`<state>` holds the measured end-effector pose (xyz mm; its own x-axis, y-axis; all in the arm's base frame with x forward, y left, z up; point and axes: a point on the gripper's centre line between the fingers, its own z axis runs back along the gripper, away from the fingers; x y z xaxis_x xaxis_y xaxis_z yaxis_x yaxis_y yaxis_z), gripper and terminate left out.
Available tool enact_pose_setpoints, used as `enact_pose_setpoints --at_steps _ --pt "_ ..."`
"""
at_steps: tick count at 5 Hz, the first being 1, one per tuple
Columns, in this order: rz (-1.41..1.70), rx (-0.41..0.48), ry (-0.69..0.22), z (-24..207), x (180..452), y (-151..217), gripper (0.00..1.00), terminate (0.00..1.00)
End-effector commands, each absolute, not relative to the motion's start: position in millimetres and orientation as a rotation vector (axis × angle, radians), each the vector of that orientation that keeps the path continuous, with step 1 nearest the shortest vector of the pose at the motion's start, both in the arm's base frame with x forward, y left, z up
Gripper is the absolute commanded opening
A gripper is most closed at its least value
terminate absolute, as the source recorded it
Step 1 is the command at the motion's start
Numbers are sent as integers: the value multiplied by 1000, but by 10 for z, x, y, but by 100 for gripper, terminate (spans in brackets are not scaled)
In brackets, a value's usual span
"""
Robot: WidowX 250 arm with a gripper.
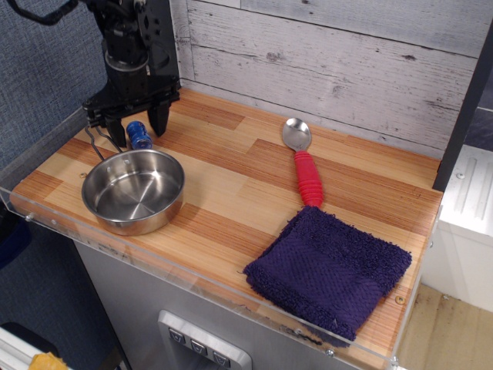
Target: Move blue object between towel and spoon far right
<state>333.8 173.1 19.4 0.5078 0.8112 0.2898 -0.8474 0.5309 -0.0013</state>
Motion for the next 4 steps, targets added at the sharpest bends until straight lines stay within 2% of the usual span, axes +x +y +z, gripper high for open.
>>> enact_pose_setpoints --at_steps 1,2,3,4 --pt "1017 139 -315 353 3329 1799 0 0" --pt "1017 130 -310 400 3317 1825 0 0" --pt "1024 113 -336 548 3331 1827 0 0" --pt "1023 71 -391 791 3395 1718 0 0"
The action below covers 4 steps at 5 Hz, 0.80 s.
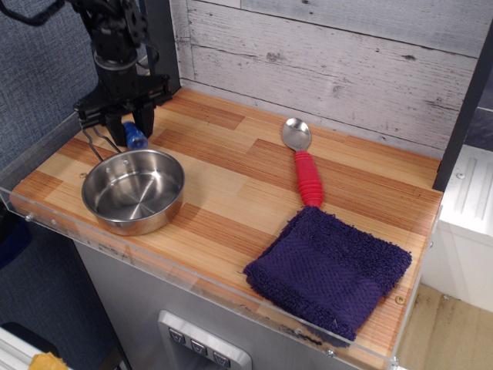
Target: Move blue object between towel and spoon far right
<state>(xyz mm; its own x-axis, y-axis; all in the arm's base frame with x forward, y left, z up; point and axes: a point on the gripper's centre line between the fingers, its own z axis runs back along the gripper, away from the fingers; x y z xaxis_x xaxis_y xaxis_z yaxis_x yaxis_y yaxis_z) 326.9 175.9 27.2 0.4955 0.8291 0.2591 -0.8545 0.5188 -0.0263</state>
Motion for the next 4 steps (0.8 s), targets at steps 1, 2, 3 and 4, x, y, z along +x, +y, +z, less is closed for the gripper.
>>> enact_pose_setpoints --at_steps 1,2,3,4 --pt "1004 48 -428 1034 3368 1507 0 0" --pt "959 27 -459 1203 3325 1202 0 0" --pt "893 -15 -474 1254 3296 803 0 0" --pt "820 -45 -464 1231 3300 427 0 0"
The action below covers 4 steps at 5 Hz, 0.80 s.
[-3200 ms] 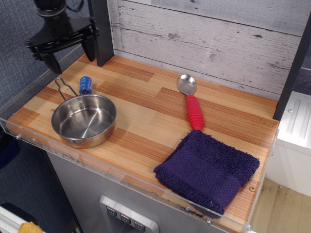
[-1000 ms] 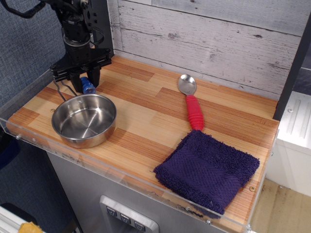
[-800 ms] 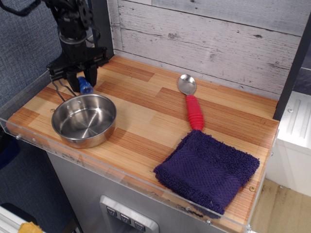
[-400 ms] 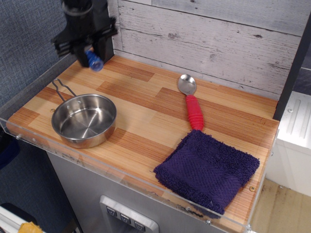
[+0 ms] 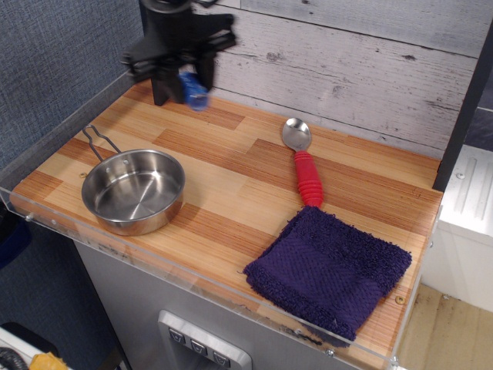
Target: Move blue object between towel and spoon far right
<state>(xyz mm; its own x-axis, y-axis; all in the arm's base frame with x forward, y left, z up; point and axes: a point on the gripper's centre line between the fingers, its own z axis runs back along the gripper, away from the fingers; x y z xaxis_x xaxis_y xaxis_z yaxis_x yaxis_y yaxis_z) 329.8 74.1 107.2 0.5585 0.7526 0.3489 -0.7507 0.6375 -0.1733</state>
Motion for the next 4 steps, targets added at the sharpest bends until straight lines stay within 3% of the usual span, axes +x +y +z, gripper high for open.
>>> enact_pose_setpoints --at_steps 1,4 --pt "721 -62 -442 1153 3348 38 0 0" --pt "454 -132 -399 836 3539 -701 0 0"
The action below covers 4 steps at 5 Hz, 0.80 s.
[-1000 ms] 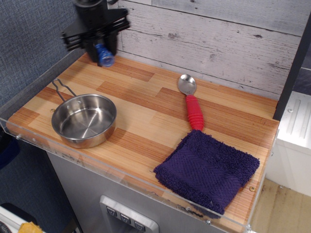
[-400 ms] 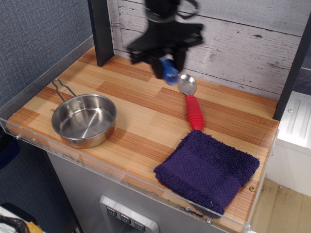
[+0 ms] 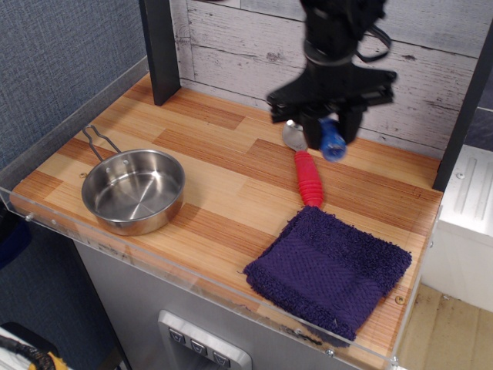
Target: Move blue object between towel and spoon far right
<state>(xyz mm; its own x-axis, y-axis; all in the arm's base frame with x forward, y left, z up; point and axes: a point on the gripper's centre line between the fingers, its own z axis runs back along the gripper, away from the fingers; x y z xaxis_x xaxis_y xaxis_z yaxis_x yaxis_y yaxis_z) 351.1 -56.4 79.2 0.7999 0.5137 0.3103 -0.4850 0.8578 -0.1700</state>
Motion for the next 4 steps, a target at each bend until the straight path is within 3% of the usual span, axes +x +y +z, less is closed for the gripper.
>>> enact_pose_setpoints --at_steps 1,4 --pt "382 -147 -370 692 3565 -832 0 0" --pt "281 -162 -334 368 3689 -1093 0 0"
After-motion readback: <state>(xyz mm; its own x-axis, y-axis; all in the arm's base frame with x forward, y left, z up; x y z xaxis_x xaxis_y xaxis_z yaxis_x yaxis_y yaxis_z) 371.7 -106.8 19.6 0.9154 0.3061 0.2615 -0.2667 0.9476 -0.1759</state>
